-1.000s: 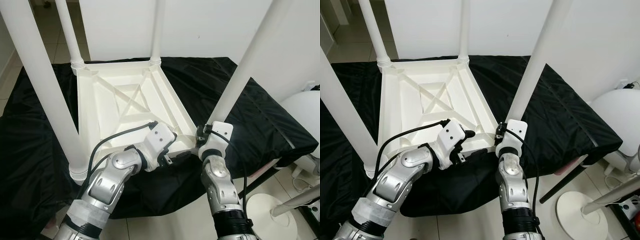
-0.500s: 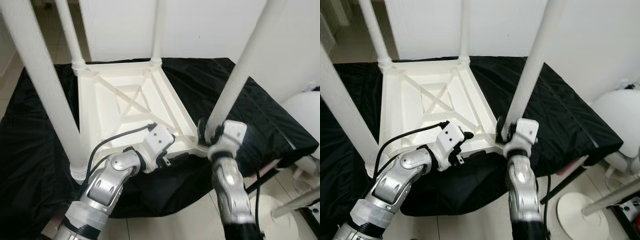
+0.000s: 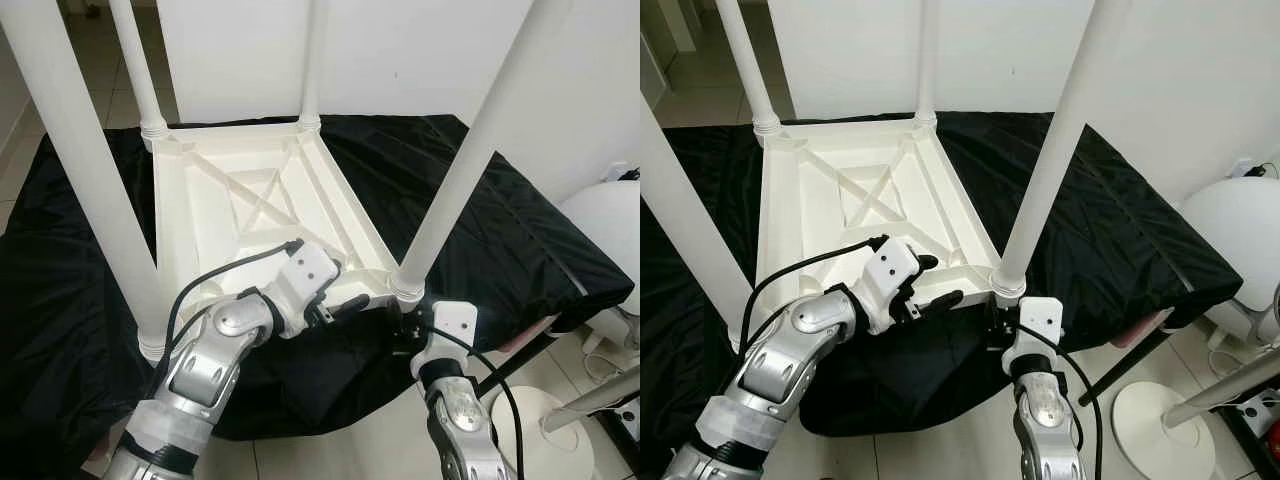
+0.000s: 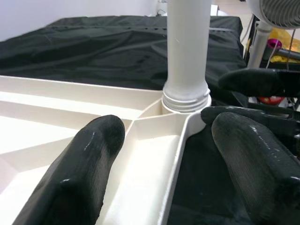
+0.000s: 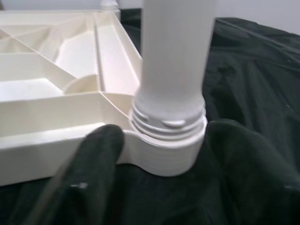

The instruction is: Building children table

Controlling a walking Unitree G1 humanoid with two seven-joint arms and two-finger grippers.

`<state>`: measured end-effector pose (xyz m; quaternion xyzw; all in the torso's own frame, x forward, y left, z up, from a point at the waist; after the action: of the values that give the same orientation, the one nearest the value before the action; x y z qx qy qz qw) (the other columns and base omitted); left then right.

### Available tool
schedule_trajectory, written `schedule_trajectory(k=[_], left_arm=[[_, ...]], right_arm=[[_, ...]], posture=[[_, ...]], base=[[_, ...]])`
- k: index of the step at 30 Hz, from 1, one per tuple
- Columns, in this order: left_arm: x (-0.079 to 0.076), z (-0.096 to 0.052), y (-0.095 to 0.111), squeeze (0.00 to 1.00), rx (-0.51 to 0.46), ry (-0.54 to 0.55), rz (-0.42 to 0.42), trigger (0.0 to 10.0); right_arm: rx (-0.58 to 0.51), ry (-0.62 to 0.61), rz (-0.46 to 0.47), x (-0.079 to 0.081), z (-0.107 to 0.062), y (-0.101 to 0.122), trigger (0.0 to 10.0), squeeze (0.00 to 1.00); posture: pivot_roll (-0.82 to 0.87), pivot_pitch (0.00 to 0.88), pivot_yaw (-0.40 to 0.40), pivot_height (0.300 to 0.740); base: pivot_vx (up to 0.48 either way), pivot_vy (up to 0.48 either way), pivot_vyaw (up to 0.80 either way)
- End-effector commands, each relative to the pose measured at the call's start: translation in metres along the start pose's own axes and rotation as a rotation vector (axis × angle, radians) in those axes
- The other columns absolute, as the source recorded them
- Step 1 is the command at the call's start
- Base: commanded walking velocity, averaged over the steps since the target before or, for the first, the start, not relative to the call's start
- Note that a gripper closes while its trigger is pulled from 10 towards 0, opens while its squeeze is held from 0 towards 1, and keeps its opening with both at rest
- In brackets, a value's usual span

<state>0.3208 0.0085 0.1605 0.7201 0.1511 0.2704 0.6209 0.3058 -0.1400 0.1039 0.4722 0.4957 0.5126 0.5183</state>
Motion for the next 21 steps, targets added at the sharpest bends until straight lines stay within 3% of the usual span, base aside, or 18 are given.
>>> schedule_trajectory(k=[1, 8, 13, 14, 21], left_arm=[[0.018, 0.001, 0.0, 0.0, 0.001, 0.152, 0.008, 10.0], [0.028, -0.001, -0.001, 0.0, 0.005, 0.201, 0.021, 10.0], [0.029, -0.001, -0.002, 0.0, 0.007, 0.209, 0.02, 10.0], [0.028, -0.001, -0.002, 0.0, 0.007, 0.21, 0.02, 10.0], [0.021, -0.002, -0.004, 0.0, 0.007, 0.178, 0.015, 10.0]], right_arm=[[-0.023, 0.026, 0.007, 0.004, -0.001, 0.005, 0.0, 0.0], [-0.039, 0.139, 0.053, 0.027, -0.001, 0.01, 0.0, 0.0], [-0.035, 0.163, 0.066, 0.03, 0.0, 0.011, 0.0, 0.0], [-0.038, 0.165, 0.06, 0.03, 0.002, 0.012, 10.0, 0.0], [-0.052, 0.101, 0.054, 0.006, 0.013, 0.019, 10.0, 0.0]], posture=[[0.01, 0.0, -0.049, 0.74], [0.01, 0.0, -0.046, 0.74], [0.01, 0.0, -0.049, 0.74], [0.01, 0.0, -0.049, 0.74], [0.01, 0.0, -0.052, 0.74]], base=[[0.0, 0.0, 0.0], [0.0, 0.0, 0.0], [0.0, 0.0, 0.0], [0.0, 0.0, 0.0], [0.0, 0.0, 0.0]])
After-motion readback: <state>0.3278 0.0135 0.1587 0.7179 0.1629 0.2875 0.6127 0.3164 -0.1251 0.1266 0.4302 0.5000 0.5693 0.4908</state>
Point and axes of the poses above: a point about 5 cm out from each wrist's last joint towards the gripper, its own z axis pointing out of the wrist towards the gripper, its own y axis along the axis of the wrist's last joint, x = y × z, the point moved 6 cm from there along z, pointing out of the wrist towards the gripper, and after that the axes turned 2 degrees about -z, right-handed, at the moved point
